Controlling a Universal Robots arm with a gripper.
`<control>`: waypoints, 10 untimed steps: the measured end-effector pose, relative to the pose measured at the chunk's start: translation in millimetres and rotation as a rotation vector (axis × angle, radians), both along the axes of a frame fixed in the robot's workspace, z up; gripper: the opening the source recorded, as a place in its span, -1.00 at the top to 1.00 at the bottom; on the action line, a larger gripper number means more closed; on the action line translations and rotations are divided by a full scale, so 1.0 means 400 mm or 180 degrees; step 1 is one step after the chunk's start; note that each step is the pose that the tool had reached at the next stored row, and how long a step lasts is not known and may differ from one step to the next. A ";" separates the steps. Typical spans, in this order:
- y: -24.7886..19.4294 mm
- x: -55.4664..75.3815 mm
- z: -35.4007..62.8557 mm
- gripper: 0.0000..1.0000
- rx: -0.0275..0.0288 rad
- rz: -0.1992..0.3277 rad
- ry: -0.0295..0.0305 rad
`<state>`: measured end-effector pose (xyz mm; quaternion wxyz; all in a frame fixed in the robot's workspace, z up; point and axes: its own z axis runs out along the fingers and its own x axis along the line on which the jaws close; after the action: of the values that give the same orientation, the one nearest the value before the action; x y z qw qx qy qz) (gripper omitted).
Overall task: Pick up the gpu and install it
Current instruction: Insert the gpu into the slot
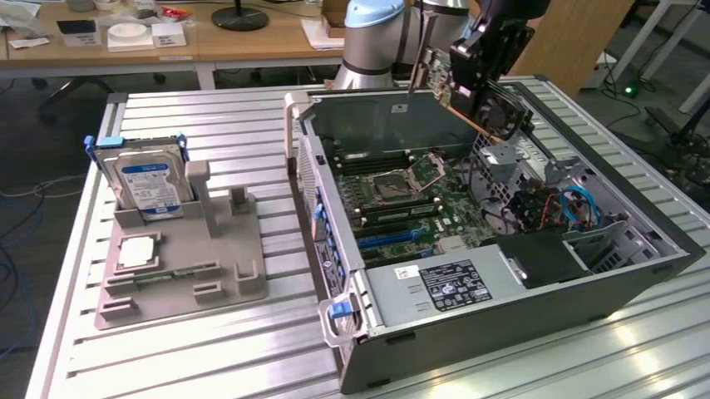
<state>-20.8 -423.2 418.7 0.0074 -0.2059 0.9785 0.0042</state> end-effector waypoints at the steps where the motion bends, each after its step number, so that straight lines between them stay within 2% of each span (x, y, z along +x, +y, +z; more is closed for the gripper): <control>1: 0.000 0.000 0.000 0.44 0.0000 0.0018 0.0000; 10: -0.004 0.000 0.000 0.44 0.0000 0.0184 0.0000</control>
<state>-20.8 -424.8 418.6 0.0073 -0.2341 0.9722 0.0043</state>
